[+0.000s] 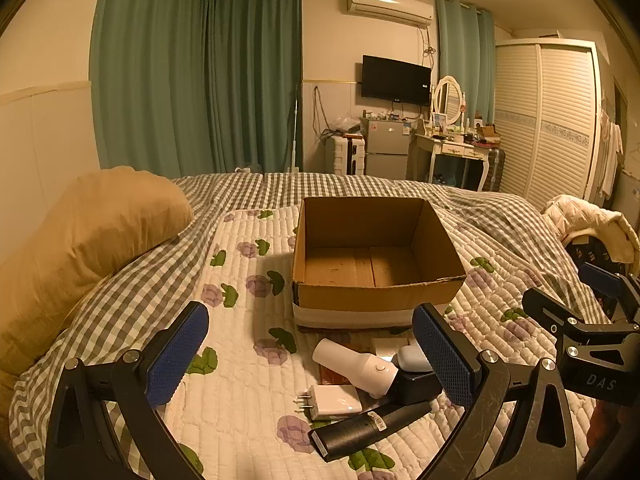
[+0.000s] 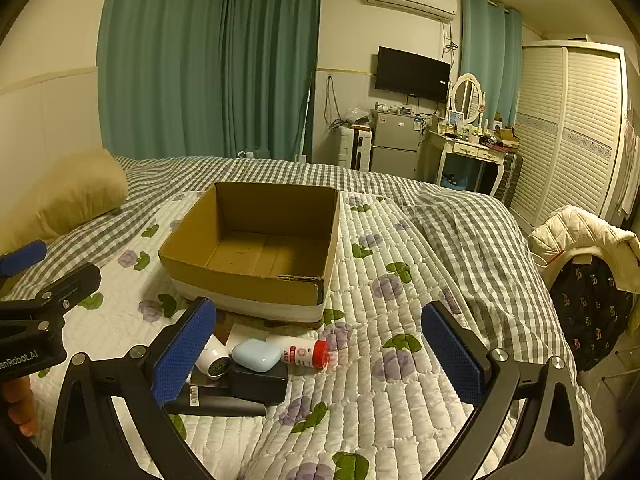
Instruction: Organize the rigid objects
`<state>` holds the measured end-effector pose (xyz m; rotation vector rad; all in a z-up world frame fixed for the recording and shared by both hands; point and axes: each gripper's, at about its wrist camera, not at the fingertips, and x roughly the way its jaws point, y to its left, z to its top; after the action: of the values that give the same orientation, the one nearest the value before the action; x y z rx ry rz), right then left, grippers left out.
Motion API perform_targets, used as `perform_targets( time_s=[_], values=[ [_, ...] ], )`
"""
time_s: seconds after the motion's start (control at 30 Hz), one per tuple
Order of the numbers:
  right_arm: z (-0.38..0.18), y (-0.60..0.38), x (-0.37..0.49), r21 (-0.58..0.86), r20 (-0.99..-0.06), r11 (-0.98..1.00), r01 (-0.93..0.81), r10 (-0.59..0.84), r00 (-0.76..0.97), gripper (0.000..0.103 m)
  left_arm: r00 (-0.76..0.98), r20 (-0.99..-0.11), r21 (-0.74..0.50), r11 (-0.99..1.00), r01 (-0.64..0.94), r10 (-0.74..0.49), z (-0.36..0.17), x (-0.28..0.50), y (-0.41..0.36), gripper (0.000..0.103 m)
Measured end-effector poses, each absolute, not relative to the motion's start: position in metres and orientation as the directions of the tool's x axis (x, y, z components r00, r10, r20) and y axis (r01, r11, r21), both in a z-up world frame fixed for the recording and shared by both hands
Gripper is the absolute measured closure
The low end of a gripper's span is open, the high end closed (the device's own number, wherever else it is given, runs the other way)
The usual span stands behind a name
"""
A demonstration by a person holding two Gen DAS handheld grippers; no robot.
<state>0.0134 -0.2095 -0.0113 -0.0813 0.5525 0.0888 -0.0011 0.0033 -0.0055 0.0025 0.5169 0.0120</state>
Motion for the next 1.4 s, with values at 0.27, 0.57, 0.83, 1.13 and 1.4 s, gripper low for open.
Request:
perform_targets(
  time_s=[0.27, 0.57, 0.83, 1.13, 1.4],
  values=[
    [-0.0144, -0.2053, 0.0122, -0.068, -0.536, 0.991, -0.115, 0.061, 0.842, 0.000, 0.864, -0.503, 0.003, 1.000, -0.016, 0.015, -0.0072, -0.0013, 0.0055, 0.000],
    [-0.0149, -0.2038, 0.0127, -0.063, -0.540, 0.991, -0.115, 0.063, 0.839, 0.000, 0.863, -0.506, 0.003, 1.000, -0.013, 0.013, -0.0083, -0.0002, 0.0061, 0.000],
    [-0.0133, -0.2051, 0.0120, -0.060, -0.536, 0.991, -0.118, 0.067, 0.842, 0.000, 0.863, -0.506, 0.004, 1.000, -0.012, 0.012, -0.0092, -0.0014, 0.0060, 0.000],
    [-0.0146, -0.2013, 0.0124, -0.070, -0.540, 0.990, -0.126, 0.069, 0.839, 0.000, 0.863, -0.506, -0.002, 1.000, -0.015, 0.012, -0.0107, -0.0033, 0.0046, 0.000],
    [-0.0158, -0.2006, 0.0125, -0.068, -0.543, 0.990, -0.125, 0.069, 0.837, 0.000, 0.862, -0.507, -0.002, 1.000, -0.016, 0.013, -0.0107, -0.0033, 0.0048, 0.000]
  ],
)
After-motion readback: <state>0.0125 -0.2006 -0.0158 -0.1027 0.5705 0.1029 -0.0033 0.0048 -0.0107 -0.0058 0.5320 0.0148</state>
